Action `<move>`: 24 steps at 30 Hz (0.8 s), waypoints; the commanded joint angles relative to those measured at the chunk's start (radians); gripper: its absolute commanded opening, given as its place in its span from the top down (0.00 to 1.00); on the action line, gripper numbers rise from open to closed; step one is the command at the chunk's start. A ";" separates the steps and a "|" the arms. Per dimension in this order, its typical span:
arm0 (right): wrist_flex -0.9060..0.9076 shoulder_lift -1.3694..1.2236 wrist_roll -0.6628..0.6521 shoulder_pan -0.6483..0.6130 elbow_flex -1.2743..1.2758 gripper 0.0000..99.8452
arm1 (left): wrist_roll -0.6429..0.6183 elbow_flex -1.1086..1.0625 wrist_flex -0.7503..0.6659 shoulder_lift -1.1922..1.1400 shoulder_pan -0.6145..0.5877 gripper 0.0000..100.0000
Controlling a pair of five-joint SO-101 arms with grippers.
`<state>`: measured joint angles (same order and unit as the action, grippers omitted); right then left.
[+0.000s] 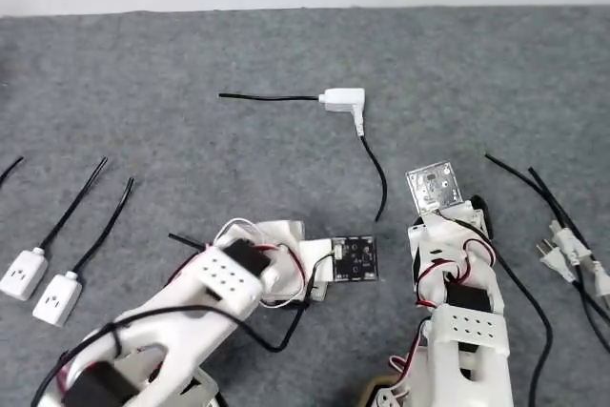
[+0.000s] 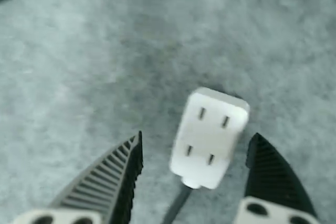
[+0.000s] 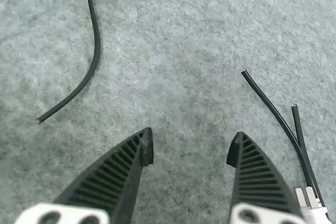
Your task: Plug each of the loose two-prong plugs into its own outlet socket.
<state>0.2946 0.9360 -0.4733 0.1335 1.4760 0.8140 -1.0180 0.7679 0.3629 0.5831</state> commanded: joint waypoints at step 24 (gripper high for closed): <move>-0.025 0.005 0.006 0.012 -0.006 0.77 | 0.078 0.417 0.226 -0.308 -0.008 0.98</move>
<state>0.2946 0.9360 -0.4733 0.1335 1.4760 0.8800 -0.7050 0.8892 0.0514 0.5846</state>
